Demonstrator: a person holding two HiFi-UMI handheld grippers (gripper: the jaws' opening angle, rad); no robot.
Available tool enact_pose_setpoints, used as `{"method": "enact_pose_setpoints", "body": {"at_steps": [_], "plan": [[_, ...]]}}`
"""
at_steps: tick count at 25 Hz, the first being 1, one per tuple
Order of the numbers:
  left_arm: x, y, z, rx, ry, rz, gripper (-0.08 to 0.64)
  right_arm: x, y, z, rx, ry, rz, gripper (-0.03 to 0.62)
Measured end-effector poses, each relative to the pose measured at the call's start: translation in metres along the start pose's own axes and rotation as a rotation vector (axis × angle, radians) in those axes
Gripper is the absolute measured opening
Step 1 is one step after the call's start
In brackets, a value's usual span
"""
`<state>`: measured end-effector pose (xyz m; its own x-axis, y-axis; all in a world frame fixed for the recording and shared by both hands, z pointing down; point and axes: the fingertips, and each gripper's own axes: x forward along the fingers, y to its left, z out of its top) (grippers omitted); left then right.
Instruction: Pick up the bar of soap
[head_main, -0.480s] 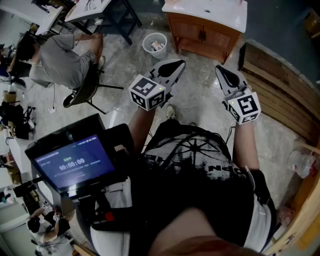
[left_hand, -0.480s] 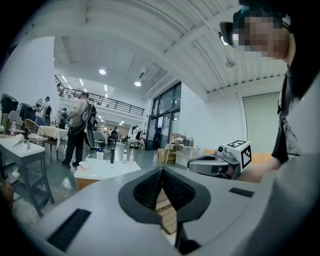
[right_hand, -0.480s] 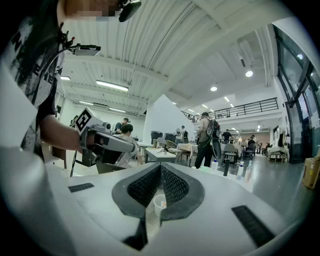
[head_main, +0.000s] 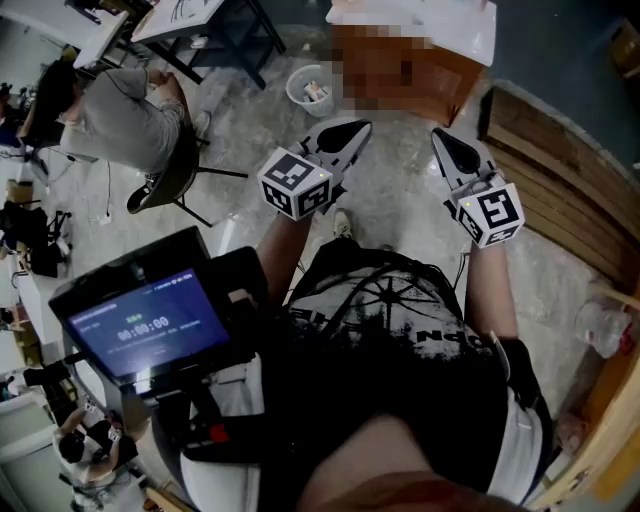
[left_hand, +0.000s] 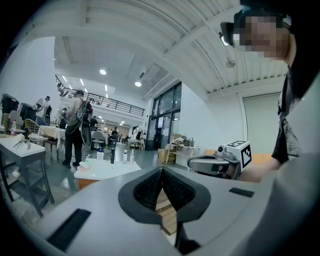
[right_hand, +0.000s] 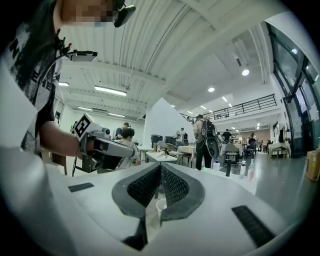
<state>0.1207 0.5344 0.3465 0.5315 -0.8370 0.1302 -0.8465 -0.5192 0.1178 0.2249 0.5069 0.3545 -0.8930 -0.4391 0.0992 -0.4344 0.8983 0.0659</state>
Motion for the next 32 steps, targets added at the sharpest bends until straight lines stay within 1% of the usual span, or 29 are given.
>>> {"method": "enact_pose_setpoints", "body": {"at_steps": [3, 7, 12, 18, 32], "plan": [[0.0011, 0.0005, 0.0013, -0.007, -0.003, 0.000, 0.012, 0.0008, -0.0004, -0.0004, -0.002, 0.005, 0.003, 0.015], [0.0015, 0.0012, 0.0029, -0.035, -0.013, -0.002, 0.011, 0.0023, -0.0003, -0.0009, -0.007, 0.011, 0.006, 0.015], [0.0039, 0.0024, 0.0009, -0.024, -0.001, 0.008, 0.011, 0.0024, -0.0016, -0.0009, -0.011, 0.014, 0.010, 0.015], [0.0053, 0.0031, -0.0013, -0.029, 0.007, 0.011, 0.011, 0.0027, -0.0040, -0.0005, -0.012, 0.013, 0.010, 0.015], [0.0041, 0.0072, 0.0021, -0.041, -0.005, 0.013, 0.011, 0.0060, -0.0032, 0.0001, -0.019, 0.008, 0.029, 0.015]]}}
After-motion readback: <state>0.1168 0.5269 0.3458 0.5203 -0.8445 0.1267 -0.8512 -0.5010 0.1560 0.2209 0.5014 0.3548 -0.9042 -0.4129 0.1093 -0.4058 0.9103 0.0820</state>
